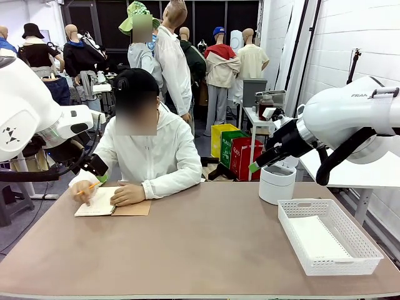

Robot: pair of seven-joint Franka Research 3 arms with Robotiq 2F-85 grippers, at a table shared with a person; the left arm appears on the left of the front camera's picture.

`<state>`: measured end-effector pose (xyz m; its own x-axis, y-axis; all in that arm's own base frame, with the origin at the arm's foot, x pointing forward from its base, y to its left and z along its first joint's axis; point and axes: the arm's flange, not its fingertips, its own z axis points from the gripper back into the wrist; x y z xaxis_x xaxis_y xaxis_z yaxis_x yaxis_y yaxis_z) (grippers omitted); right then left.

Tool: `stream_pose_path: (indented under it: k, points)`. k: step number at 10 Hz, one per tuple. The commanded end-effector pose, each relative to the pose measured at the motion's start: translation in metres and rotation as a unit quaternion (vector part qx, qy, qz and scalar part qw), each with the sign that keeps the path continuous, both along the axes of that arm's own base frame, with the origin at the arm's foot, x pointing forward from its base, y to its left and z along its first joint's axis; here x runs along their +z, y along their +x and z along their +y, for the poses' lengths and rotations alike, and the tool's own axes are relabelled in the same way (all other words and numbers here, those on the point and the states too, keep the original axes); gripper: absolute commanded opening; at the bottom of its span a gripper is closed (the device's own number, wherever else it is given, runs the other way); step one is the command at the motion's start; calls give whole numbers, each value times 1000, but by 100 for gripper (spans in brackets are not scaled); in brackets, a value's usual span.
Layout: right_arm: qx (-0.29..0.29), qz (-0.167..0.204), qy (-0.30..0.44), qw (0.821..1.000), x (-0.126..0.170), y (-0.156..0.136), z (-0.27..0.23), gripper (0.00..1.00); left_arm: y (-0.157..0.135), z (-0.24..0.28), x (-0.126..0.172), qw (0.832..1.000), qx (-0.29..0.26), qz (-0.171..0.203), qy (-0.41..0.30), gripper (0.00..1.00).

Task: Sort the paper based on its condition.
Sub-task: If a person hands you a paper, place it in the Organizing basket , and if it's crumpled, put it in the Trash can.

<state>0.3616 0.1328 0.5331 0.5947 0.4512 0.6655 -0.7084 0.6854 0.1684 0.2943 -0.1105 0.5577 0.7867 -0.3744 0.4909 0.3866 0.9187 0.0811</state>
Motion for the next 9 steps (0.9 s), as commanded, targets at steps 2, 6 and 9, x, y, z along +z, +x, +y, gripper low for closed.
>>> stream_pose_path:
  k: [2, 6, 9]
  points:
    - [0, 2, 4, 1000, 0, 0, 1, 100, 0, 0, 0, 1000, -1, 0, -1, 100]
    - [0, 2, 4, 1000, 0, 0, 1, 100, 0, 0, 0, 1000, -1, 0, -1, 100]
    - [0, 2, 4, 1000, 0, 0, 1, 100, 0, 0, 0, 1000, -1, 0, -1, 100]
